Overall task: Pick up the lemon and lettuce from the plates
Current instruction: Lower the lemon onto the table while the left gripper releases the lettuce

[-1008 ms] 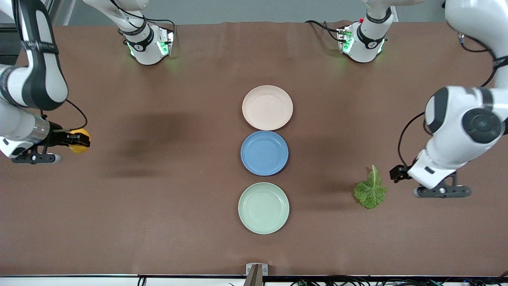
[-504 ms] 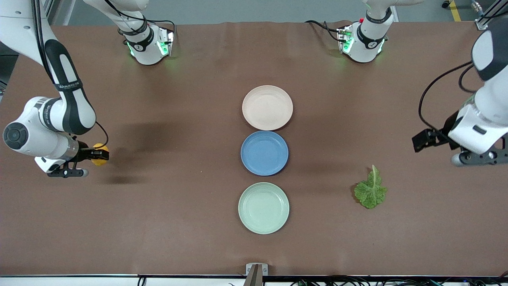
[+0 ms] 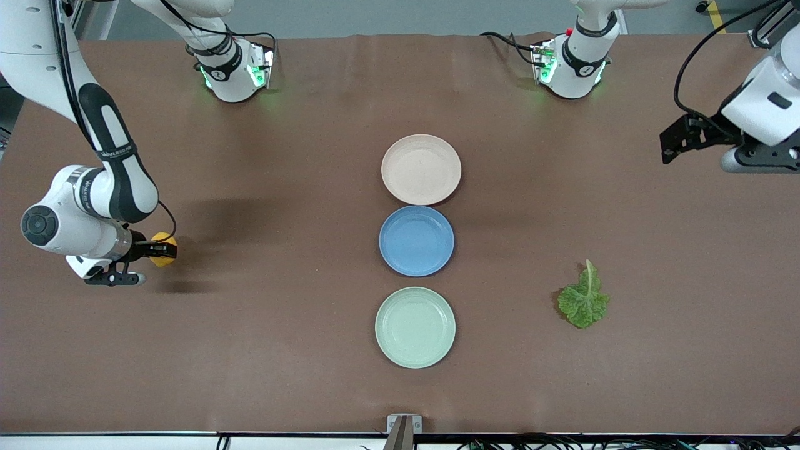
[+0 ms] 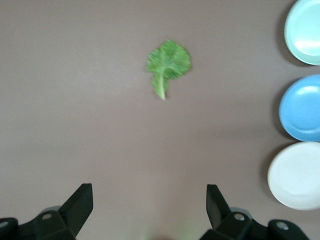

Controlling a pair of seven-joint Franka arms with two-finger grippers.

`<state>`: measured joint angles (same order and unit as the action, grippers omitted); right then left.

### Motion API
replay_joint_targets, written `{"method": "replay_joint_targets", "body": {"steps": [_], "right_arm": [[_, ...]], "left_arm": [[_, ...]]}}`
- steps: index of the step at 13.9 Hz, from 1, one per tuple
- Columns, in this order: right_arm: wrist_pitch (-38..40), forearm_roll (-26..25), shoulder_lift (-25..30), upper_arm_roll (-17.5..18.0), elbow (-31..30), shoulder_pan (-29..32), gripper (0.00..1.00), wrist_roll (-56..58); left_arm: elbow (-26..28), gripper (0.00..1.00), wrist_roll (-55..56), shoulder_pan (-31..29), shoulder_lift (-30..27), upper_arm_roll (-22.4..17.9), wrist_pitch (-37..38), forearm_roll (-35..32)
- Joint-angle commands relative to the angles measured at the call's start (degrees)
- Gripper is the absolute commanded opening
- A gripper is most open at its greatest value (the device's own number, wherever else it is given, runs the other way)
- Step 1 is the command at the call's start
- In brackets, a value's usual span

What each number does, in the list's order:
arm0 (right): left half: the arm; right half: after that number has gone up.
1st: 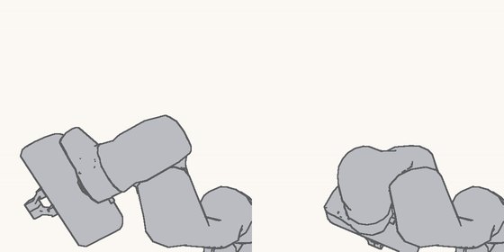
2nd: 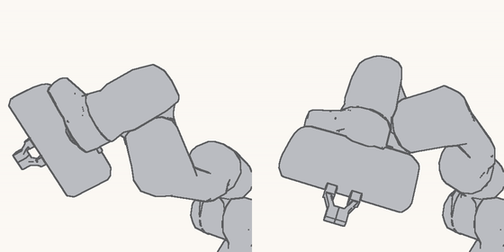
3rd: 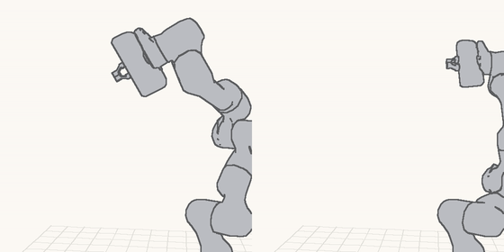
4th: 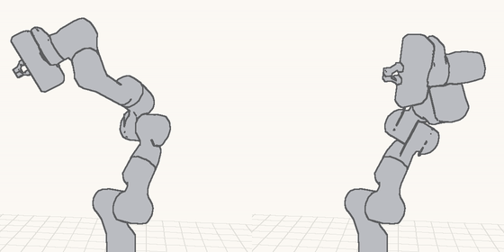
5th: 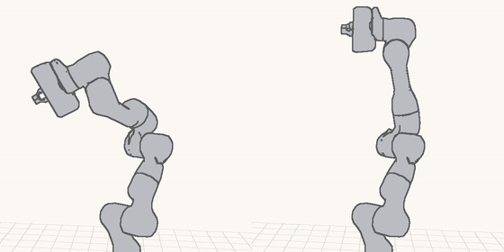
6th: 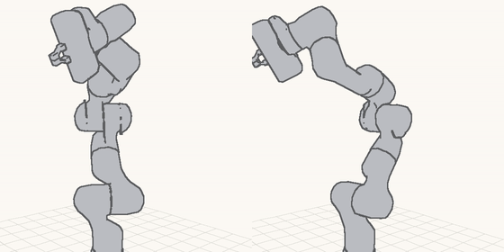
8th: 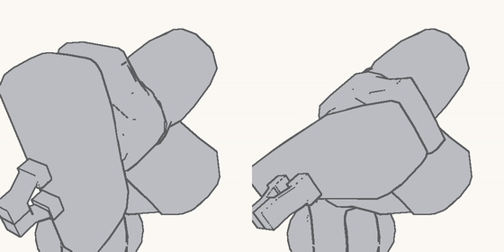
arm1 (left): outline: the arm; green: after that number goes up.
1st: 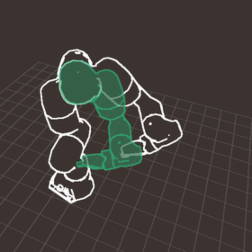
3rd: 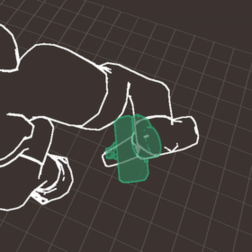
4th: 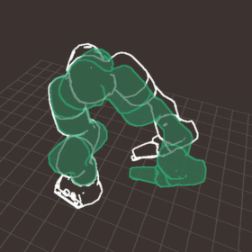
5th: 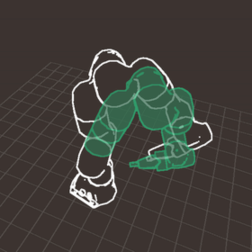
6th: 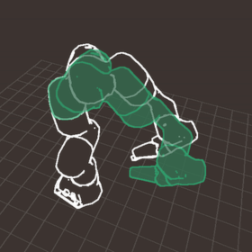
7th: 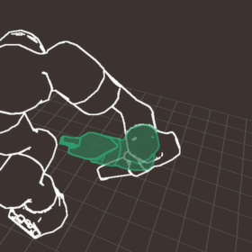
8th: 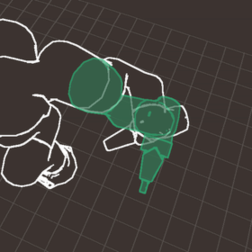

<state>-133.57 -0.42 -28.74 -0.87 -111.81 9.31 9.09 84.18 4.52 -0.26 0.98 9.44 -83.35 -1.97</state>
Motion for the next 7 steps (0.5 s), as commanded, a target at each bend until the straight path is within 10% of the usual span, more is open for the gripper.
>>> {"method": "replay_joint_targets", "body": {"steps": [1,3,5,7], "right_arm": [[-0.7,0.0,-1.2,1.4,0.9,1.4,0.22,-0.8],[-0.7,1.6,-1.8,1.4,0.9,1.2,0.28,-0.8],[-0.1,1.7,-1.7,1.4,0.9,1.0,0.80,-0.9],[2.9,1.7,0.2,1.4,1.1,0.8,0.91,-1.0]], "left_arm": [[6.2,1.00,-1.4,-1.3,-4.4,0.1,-0.4,3.8],[8.9,1.00,-1.4,-1.0,-6.5,-0.4,-0.5,3.9],[11.3,1.00,-1.2,-1.1,-8.7,-0.4,-1.6,3.9],[14.2,1.00,-1.2,-1.2,-11.2,-0.3,-4.7,3.8]]}}
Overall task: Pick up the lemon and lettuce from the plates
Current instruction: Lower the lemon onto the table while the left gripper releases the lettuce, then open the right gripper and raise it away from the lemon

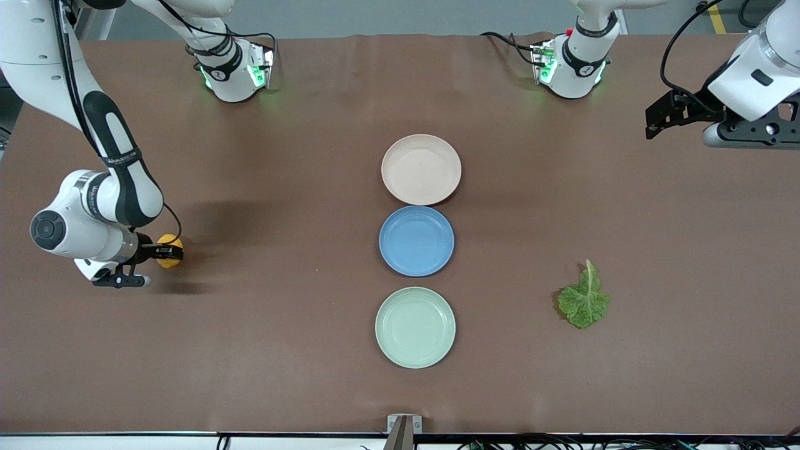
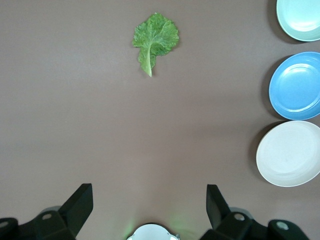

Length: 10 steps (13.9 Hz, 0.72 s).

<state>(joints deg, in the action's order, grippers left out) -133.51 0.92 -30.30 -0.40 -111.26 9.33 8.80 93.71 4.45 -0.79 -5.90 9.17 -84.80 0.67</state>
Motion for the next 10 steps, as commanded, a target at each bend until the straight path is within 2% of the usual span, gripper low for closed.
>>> {"method": "replay_joint_targets", "body": {"steps": [1,6,10], "right_arm": [[5.2,0.4,3.7,1.0,0.9,0.6,0.92,-1.3],[20.3,0.3,16.8,1.4,1.2,-4.3,0.95,-13.8],[28.9,0.3,25.6,1.5,2.1,-5.4,0.99,-15.1]], "left_arm": [[6.0,1.00,-1.1,-0.6,-5.7,0.1,-4.4,0.5],[6.0,1.00,0.3,-1.3,-5.9,-0.1,-4.9,0.0],[4.9,1.00,0.9,-2.2,-5.0,-0.3,-5.3,0.3]]}}
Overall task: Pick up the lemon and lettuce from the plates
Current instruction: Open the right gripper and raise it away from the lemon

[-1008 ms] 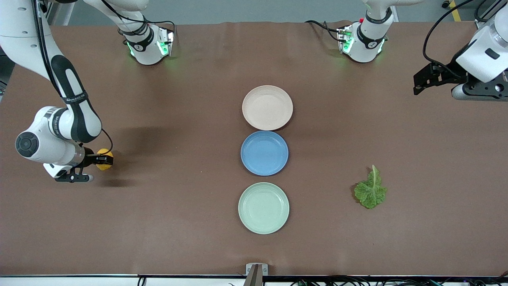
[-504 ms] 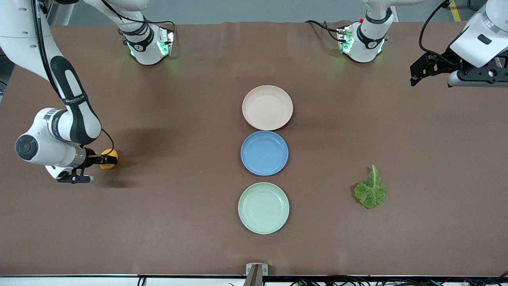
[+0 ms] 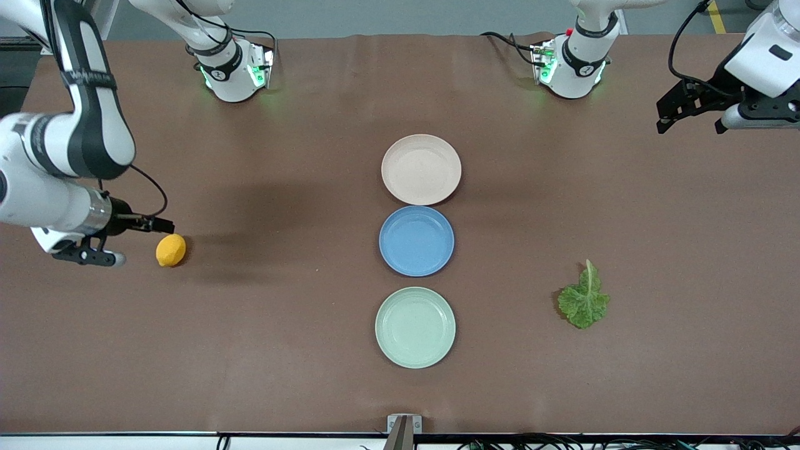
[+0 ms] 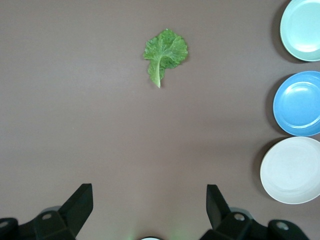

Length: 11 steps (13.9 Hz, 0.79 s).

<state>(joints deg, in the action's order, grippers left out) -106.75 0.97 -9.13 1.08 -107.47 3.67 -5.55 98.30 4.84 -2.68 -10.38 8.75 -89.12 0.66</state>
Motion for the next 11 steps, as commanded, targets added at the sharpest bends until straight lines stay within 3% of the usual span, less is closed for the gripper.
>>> {"method": "replay_joint_targets", "body": {"steps": [1,6,11], "right_arm": [[4.9,0.3,5.7,0.1,-0.4,0.3,0.99,-0.8],[18.3,0.3,8.0,0.1,10.7,0.3,0.99,-0.7],[20.0,0.3,9.9,0.7,17.2,0.0,0.99,-0.6]], "left_arm": [[-0.1,1.00,0.6,-0.3,-0.2,0.4,-0.8,0.1],[-0.1,1.00,0.5,-0.3,0.6,0.7,-1.2,0.0],[0.0,1.00,0.5,0.0,0.8,0.7,-1.2,0.0]]}}
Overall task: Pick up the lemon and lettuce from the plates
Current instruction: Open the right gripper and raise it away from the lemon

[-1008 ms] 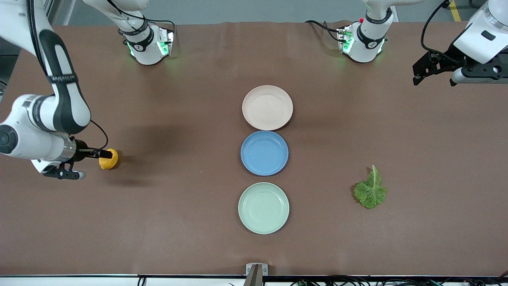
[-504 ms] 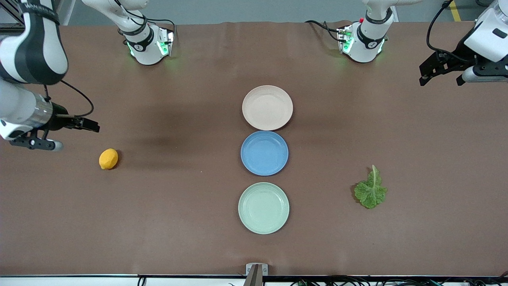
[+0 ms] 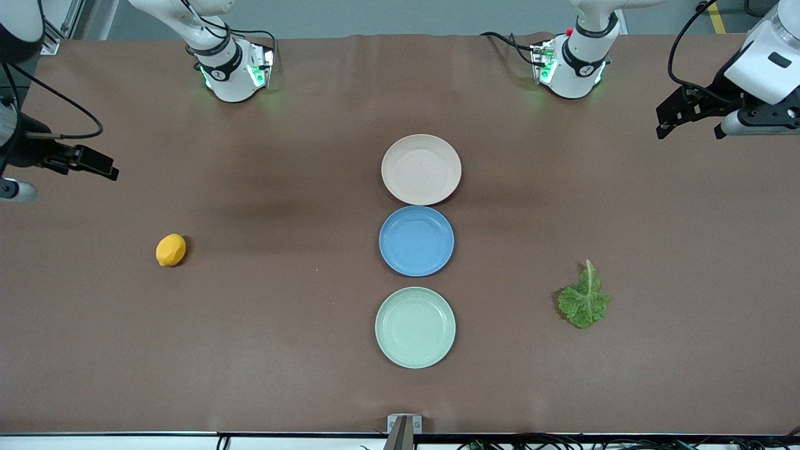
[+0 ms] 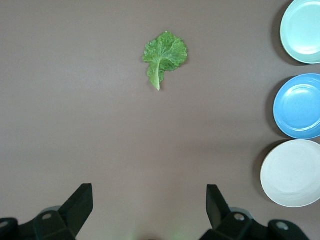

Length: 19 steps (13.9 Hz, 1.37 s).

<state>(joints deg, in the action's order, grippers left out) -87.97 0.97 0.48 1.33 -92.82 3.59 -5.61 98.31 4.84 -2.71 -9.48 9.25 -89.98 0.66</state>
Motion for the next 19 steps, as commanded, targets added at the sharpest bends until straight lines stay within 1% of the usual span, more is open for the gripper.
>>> {"method": "replay_joint_targets", "body": {"steps": [1,3,10,16,19], "right_arm": [[1.1,0.3,0.3,0.4,3.6,0.1,0.99,-0.5],[1.2,0.1,0.0,0.2,5.3,0.2,0.99,-0.5],[1.0,-0.4,0.0,0.4,6.5,0.1,1.00,0.1],[1.0,-0.4,0.0,0.3,6.5,0.2,1.00,0.1],[1.0,-0.4,0.1,0.3,6.5,0.1,1.00,0.1]], "left_arm": [[0.0,1.00,0.5,0.2,0.0,0.3,-0.5,0.1],[0.2,1.00,0.5,0.2,0.1,1.1,-0.9,0.2],[0.5,1.00,0.5,0.2,0.0,2.4,-1.3,0.2],[-0.2,1.00,0.4,-0.3,-0.2,2.2,-0.8,0.2],[-1.5,1.00,0.3,-0.3,0.0,2.1,-0.7,0.2]]}}
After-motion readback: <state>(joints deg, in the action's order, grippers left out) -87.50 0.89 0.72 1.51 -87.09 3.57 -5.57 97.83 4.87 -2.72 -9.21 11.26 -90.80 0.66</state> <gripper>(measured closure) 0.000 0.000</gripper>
